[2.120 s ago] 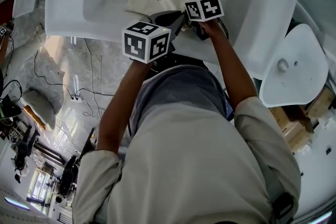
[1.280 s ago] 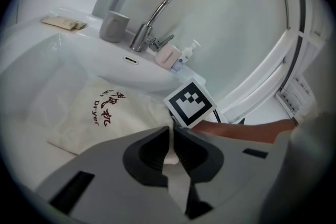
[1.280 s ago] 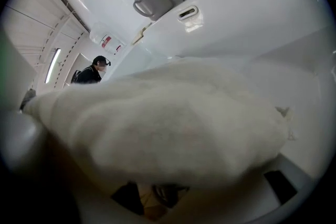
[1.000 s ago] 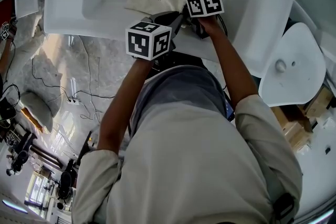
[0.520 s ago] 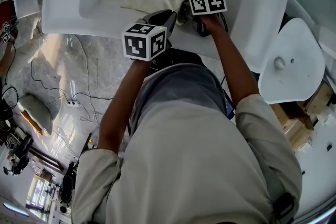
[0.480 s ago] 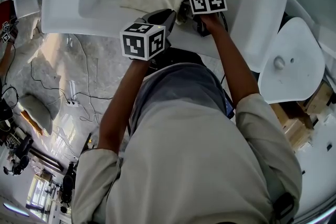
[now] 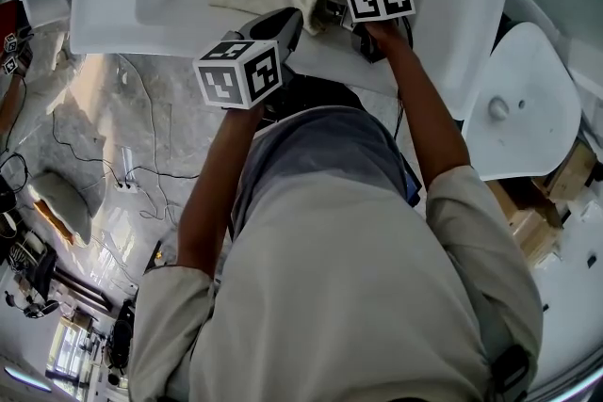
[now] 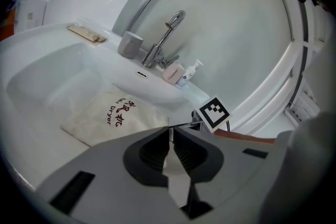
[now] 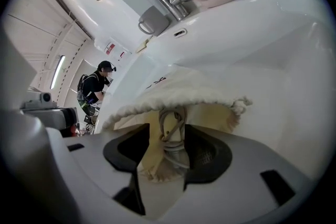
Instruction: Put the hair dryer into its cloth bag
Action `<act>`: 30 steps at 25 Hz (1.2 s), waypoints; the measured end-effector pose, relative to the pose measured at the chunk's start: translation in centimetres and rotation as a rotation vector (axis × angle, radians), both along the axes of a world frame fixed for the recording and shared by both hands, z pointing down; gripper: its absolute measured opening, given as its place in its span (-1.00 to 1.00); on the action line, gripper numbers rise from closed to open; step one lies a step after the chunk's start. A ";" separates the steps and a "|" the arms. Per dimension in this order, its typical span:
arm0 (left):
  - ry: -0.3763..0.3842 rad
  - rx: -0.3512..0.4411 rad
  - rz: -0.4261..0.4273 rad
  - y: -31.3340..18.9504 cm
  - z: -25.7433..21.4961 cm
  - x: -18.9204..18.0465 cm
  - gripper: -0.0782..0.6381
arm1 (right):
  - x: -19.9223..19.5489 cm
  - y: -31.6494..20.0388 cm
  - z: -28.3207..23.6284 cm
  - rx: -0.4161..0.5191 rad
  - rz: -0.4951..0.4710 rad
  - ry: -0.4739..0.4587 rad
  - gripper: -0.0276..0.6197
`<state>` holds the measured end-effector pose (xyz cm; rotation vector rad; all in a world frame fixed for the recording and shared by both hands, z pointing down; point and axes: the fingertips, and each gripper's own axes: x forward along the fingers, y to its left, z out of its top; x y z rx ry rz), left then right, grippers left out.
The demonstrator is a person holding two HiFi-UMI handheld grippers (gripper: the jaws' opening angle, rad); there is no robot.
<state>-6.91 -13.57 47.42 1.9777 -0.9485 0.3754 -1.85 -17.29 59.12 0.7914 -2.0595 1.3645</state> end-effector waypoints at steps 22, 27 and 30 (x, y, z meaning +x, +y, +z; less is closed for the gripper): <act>0.031 0.096 -0.033 2.9 -3.1 0.5 -0.70 | 3.5 3.4 -5.7 0.127 0.083 0.027 -0.62; 0.043 0.111 -0.051 4.3 -3.7 0.7 -0.72 | 4.5 5.2 -8.0 0.170 0.094 0.030 -0.70; 0.040 0.136 -0.049 4.6 -4.4 0.8 -0.75 | 4.9 5.8 -9.6 0.205 0.090 0.024 -0.73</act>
